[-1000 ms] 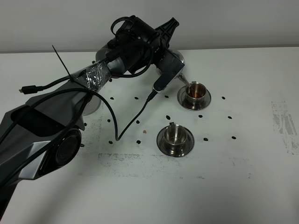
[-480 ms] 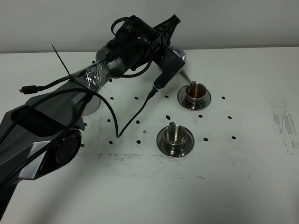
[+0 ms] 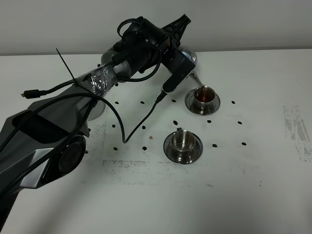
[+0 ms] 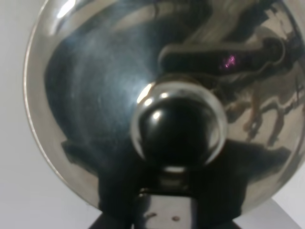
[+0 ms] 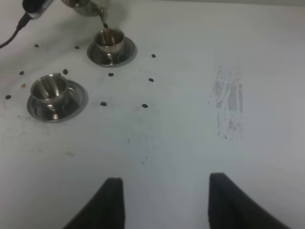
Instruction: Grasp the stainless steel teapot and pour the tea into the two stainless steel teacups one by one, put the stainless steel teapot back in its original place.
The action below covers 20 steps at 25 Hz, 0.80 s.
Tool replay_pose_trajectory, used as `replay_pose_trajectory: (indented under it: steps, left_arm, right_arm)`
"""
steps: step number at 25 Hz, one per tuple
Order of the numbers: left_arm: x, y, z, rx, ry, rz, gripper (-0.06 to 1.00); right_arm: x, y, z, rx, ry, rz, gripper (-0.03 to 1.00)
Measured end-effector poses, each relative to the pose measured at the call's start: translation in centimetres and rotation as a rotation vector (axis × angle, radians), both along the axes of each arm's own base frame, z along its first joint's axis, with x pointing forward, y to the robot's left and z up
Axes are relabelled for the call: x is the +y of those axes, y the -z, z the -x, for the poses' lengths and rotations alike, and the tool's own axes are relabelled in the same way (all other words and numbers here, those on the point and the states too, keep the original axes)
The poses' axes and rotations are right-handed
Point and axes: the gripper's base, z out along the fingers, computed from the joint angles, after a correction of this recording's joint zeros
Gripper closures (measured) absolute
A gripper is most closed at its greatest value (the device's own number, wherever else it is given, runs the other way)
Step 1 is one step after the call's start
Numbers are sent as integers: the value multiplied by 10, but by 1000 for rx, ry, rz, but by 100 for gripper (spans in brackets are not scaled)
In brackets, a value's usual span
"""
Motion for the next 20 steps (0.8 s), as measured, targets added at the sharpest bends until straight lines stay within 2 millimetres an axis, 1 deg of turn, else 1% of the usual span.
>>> replay_pose_trajectory:
  steps: [20]
  left_arm:
    - [-1, -1, -1, -25, 10, -15, 77]
  right_arm:
    - [0, 0, 0, 0, 0, 0, 58]
